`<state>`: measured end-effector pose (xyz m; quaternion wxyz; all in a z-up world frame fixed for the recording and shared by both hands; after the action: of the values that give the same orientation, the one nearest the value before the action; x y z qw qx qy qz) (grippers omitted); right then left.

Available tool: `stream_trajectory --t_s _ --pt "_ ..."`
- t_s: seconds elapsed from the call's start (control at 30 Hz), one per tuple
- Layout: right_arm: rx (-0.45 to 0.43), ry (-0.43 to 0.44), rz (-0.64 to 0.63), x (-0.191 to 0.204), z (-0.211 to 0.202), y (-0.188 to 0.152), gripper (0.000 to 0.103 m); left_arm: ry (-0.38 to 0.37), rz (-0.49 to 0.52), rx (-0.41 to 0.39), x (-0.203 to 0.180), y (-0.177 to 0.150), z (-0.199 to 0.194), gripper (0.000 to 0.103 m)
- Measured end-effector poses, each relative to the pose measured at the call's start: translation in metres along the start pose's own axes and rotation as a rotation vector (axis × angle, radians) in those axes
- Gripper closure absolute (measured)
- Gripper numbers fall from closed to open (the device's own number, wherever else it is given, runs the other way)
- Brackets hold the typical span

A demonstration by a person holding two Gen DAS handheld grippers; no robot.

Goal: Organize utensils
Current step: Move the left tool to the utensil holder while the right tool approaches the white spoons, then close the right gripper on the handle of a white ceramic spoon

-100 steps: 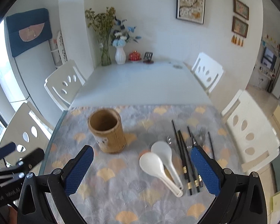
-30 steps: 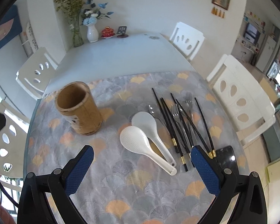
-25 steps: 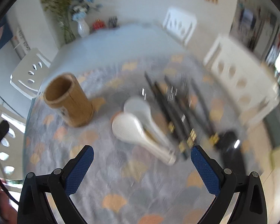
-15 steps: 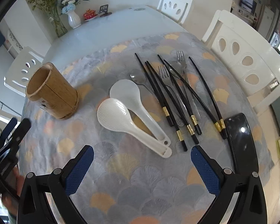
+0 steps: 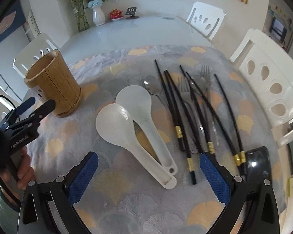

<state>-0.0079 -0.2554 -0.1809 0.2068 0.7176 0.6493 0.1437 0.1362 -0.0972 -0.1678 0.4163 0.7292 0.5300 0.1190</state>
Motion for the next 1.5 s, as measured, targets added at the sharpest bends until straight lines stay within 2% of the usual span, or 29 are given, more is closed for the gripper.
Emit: stream_trajectory --t_s 0.33,0.37,0.43,0.57,0.63,0.67,0.8,0.9,0.97,1.0,1.07,1.13,1.23,1.5 --pt "0.002 0.036 -0.020 0.010 0.015 0.008 0.000 0.056 0.001 0.011 0.000 0.010 0.025 0.001" --pt "0.002 0.038 -0.026 0.010 0.015 0.009 0.000 0.059 0.001 0.010 0.000 0.010 0.025 0.002" --pt "-0.003 0.034 -0.039 0.011 0.016 0.012 0.000 0.077 0.007 0.000 0.003 0.010 0.026 0.009" --pt "-0.003 0.035 -0.072 0.013 0.017 0.015 0.001 0.063 -0.003 -0.007 0.006 0.011 0.025 0.010" --pt "0.012 0.050 -0.105 0.015 0.017 0.013 0.022 0.052 -0.006 -0.012 0.006 0.011 0.024 0.010" --pt "0.026 0.053 -0.113 0.015 0.018 0.012 0.026 0.045 -0.010 -0.013 0.007 0.011 0.023 0.010" --pt "0.098 0.144 -0.127 0.015 0.027 0.004 0.033 0.029 -0.028 -0.019 0.009 0.011 0.021 0.010" --pt "0.110 0.201 -0.162 0.020 0.029 0.006 0.034 0.037 -0.025 -0.023 0.007 0.011 0.022 0.010" --pt "0.113 0.197 -0.200 0.025 0.030 0.007 0.039 0.047 -0.016 -0.025 0.006 0.010 0.023 0.010" --pt "0.114 0.191 -0.227 0.030 0.032 0.008 0.045 0.050 -0.013 -0.026 0.005 0.010 0.023 0.010" --pt "0.125 0.179 -0.269 0.037 0.037 0.009 0.050 0.050 -0.017 -0.027 0.006 0.010 0.023 0.010" --pt "0.143 0.154 -0.302 0.041 0.042 0.007 0.061 0.044 -0.024 -0.027 0.007 0.010 0.022 0.010" --pt "0.160 0.131 -0.326 0.041 0.050 0.006 0.062 0.043 -0.026 -0.028 0.007 0.010 0.022 0.010" --pt "0.212 0.157 -0.365 0.046 0.069 0.007 0.065 0.047 -0.022 -0.028 0.007 0.010 0.021 0.010"
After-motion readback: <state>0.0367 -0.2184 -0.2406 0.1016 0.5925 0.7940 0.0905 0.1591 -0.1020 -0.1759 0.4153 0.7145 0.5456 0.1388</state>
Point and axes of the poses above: each gripper's, at about its wrist camera, not at the fingertips, and z roughly the way its jaws point, x to its left, y to its top, the point moved 10 cm from there along z, roughly the way its jaws point, and after that the axes turned 15 degrees about -z, right-handed, at the moved point
